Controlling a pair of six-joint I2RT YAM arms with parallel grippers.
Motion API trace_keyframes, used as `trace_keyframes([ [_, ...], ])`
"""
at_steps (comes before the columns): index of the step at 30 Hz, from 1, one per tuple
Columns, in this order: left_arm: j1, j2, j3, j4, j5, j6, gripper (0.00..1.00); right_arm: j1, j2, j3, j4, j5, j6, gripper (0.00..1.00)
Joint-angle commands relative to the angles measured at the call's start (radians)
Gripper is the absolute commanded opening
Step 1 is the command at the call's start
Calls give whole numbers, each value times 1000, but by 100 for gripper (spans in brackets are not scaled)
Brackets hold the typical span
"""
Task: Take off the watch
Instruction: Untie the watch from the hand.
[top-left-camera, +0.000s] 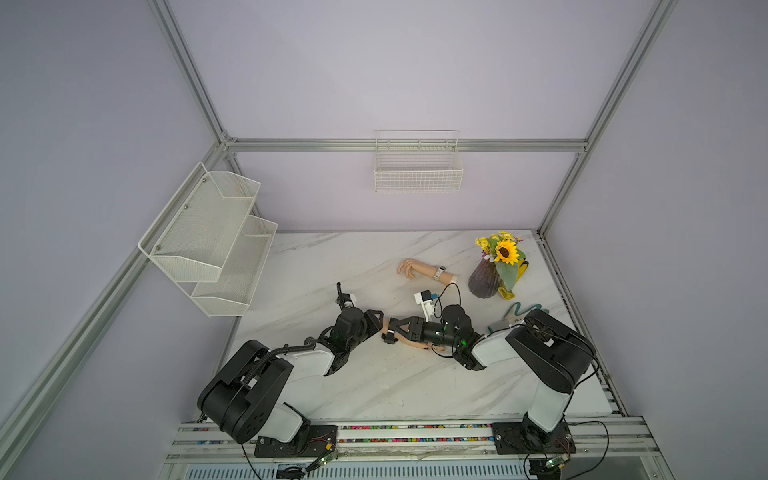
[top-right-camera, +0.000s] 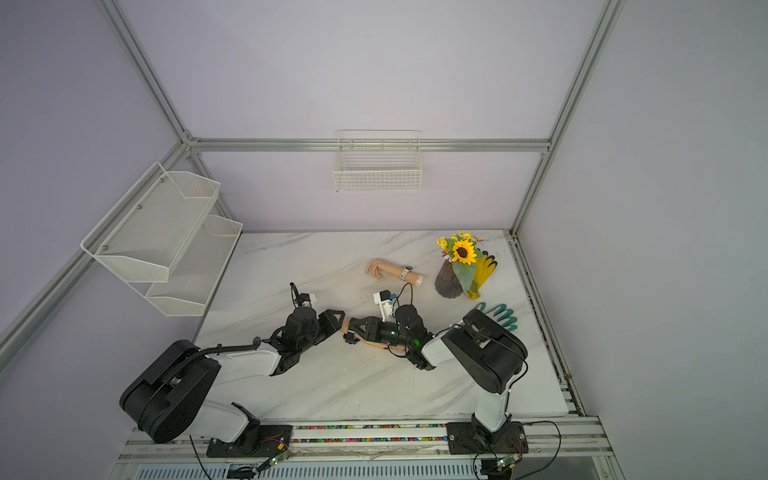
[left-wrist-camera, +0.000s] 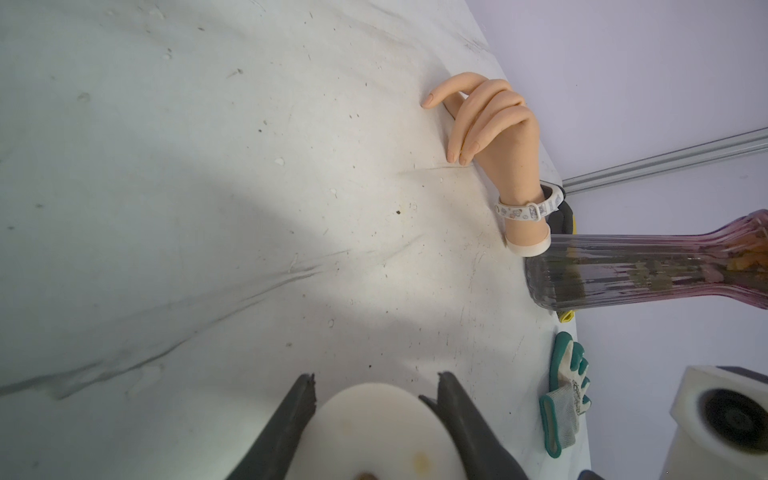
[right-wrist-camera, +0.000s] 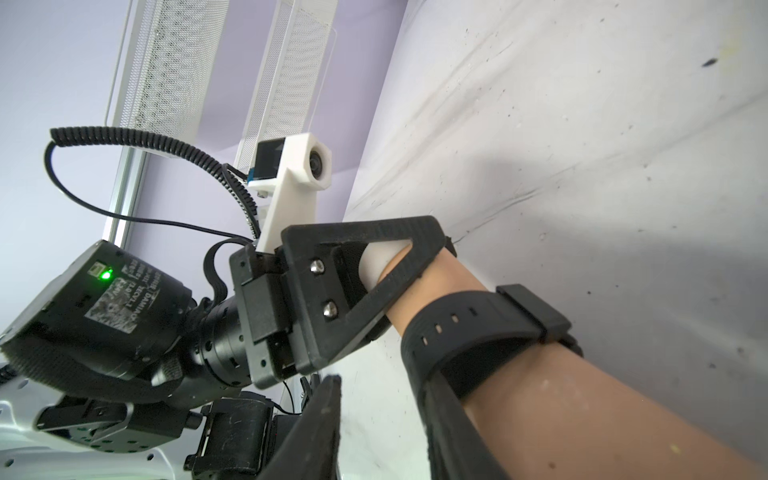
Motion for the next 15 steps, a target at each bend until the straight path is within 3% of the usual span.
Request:
trace_keyframes([
  [1, -12, -10, -14, 30, -2, 37, 5, 9, 46, 8, 159, 56, 8, 37],
  [10, -13, -14, -21, 54, 3, 45, 5, 10, 125, 30, 212, 66, 58, 37],
  [15, -16, -8, -28, 96, 28, 57, 5, 10, 139, 30, 211, 66, 70, 25],
])
